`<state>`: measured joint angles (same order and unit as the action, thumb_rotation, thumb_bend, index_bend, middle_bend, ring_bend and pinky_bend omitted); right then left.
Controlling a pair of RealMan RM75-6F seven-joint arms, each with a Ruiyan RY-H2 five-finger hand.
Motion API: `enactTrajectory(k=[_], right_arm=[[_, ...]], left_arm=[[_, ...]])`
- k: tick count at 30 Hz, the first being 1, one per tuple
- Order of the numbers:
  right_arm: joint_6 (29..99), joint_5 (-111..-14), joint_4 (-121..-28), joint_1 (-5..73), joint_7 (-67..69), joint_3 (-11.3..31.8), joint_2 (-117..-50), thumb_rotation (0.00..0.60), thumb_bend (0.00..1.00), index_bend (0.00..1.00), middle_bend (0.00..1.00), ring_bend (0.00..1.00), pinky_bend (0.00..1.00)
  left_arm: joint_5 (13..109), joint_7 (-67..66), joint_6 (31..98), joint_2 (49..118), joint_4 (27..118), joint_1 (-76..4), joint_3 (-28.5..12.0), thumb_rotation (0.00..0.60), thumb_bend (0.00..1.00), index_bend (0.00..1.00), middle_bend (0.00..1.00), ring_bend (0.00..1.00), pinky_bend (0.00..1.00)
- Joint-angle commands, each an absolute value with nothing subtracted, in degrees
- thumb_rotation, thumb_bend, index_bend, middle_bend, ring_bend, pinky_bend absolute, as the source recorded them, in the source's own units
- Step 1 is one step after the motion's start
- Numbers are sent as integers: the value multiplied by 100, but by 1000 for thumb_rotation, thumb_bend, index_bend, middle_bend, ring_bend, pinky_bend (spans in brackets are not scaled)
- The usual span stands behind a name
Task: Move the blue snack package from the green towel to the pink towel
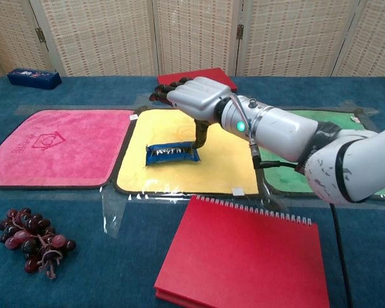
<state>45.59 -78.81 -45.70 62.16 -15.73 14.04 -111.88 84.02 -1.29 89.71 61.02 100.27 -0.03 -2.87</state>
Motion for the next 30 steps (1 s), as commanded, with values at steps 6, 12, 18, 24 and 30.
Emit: enactTrajectory(k=[6, 12, 18, 24, 30], right_arm=[[5069, -7881, -6184, 5468, -1879, 1109, -9772, 600, 182, 0, 0, 0, 0], [5585, -7746, -7808, 4758, -2201, 907, -8410, 600, 181, 0, 0, 0, 0], [6223, -7733, -9094, 4004, -2401, 594, -7202, 600, 182, 0, 0, 0, 0], [7022, -8045, -9767, 3221, -2139, 262, -6206, 600, 182, 0, 0, 0, 0], [7840, -8435, -9846, 2431, -1649, -64, -5682, 600, 182, 0, 0, 0, 0]], left_arm=[[8640, -261, 8661, 6065, 10084, -327, -359, 600, 501, 76, 0, 0, 0], [9075, -258, 8266, 6017, 10143, -805, -440, 600, 500, 84, 0, 0, 0], [9469, -222, 7844, 6074, 10087, -1353, -549, 600, 501, 103, 0, 0, 0], [9929, -2, 7245, 6001, 10026, -1956, -504, 600, 652, 105, 0, 4, 0], [10266, 228, 6544, 5988, 9979, -2684, -525, 600, 722, 94, 0, 4, 0]])
